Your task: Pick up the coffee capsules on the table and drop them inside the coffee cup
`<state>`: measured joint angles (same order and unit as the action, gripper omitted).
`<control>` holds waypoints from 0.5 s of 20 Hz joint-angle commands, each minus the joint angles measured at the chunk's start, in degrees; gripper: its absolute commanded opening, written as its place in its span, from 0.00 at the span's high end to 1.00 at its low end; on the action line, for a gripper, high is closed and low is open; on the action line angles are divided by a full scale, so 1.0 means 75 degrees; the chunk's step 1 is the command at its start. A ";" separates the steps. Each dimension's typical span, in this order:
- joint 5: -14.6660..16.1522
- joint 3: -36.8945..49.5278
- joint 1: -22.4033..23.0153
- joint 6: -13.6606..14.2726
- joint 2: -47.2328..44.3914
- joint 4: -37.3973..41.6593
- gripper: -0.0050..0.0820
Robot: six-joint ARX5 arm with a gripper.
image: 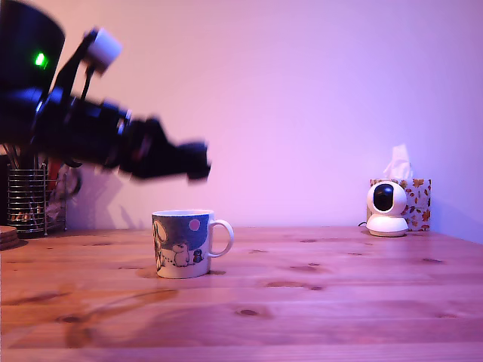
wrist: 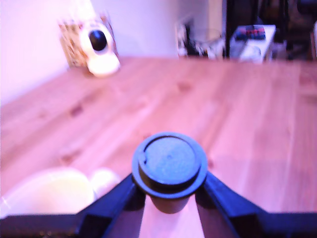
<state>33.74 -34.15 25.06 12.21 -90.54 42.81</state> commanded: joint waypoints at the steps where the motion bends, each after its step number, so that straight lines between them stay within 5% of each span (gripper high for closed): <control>1: -0.0017 -0.0507 -0.0143 -0.0262 0.0090 -0.0277 0.72; 10: -0.0431 -0.2203 -0.0746 -0.0166 0.0070 -0.2798 0.72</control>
<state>30.44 -50.35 19.84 10.72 -90.35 22.09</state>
